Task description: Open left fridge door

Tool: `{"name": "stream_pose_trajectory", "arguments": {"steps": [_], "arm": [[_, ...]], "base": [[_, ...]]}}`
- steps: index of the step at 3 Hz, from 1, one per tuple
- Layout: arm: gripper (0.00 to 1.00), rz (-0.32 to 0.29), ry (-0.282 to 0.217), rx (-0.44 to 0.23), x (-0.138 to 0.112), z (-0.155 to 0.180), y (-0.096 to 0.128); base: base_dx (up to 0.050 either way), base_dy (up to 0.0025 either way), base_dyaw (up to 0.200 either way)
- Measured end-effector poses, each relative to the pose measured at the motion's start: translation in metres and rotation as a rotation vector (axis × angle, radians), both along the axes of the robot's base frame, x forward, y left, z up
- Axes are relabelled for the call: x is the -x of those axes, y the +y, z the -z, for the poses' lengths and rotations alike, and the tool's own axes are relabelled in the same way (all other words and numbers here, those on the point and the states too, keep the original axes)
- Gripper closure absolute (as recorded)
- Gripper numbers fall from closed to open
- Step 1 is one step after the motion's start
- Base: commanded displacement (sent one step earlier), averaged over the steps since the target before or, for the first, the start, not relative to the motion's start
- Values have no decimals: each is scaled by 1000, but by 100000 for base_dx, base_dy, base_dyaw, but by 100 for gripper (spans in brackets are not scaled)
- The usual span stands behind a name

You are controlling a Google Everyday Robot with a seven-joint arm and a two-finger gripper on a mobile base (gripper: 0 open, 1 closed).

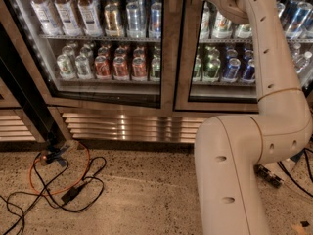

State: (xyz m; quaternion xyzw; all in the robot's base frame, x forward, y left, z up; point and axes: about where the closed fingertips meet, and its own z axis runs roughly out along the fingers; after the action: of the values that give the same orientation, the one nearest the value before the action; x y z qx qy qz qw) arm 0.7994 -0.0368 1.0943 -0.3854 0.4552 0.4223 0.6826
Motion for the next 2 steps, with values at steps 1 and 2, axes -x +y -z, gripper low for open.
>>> {"name": "stream_pose_trajectory", "arguments": {"steps": [1, 2], "arm": [[100, 0, 0, -1, 0, 0, 0], [100, -3, 9, -17, -1, -1, 0]], "base": [[0, 0, 0], [-5002, 2, -16]]}}
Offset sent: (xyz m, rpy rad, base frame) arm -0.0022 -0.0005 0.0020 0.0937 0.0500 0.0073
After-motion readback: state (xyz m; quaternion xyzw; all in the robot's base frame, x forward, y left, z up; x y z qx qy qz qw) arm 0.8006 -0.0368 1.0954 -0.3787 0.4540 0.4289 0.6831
